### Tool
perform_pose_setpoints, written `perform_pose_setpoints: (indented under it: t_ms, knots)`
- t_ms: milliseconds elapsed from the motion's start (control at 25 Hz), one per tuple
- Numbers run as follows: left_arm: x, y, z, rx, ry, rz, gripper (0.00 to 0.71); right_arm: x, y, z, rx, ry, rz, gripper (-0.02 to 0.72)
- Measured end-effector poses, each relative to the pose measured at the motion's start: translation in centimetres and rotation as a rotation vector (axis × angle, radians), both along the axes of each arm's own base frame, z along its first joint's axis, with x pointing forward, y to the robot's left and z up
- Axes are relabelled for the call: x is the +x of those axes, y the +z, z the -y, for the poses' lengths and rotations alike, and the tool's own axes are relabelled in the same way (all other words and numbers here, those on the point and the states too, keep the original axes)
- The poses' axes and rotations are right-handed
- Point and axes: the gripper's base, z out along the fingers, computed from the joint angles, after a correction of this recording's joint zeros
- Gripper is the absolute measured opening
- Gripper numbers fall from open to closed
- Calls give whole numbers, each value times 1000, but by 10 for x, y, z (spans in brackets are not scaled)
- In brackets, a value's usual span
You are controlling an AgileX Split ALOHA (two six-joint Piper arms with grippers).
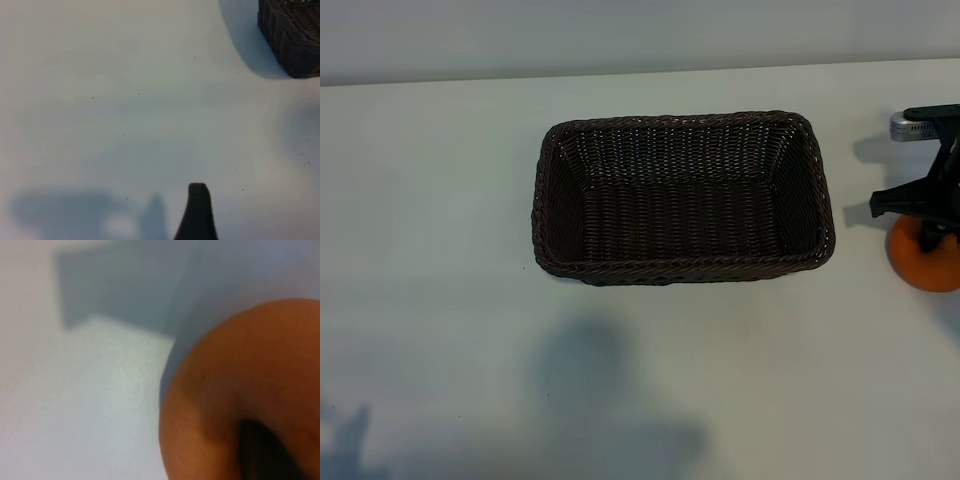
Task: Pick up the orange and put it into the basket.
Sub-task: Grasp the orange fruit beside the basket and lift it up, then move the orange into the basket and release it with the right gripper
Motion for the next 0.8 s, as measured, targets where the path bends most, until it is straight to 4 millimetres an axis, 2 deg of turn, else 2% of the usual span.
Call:
perform_pose_setpoints:
  t_ms: [120,240,360,440,640,800]
  knots:
    - [0,0,0,-1,1,0,594,0,1,0,0,0,-1,115]
    - [0,0,0,-1,1,0,594,-1,11,0,-1,1,0,115]
    - [0,0,0,-1,1,0,594,-1,32,0,-4,3,20,115]
    - [0,0,0,-1,1,0,594,-1,53,0,-8,4,53,93]
    - [0,0,0,-1,1,0,594,-2,108,0,-15,8,159,93]
    - [0,0,0,-1,1,0,594,-4,124,0,-15,10,173,93]
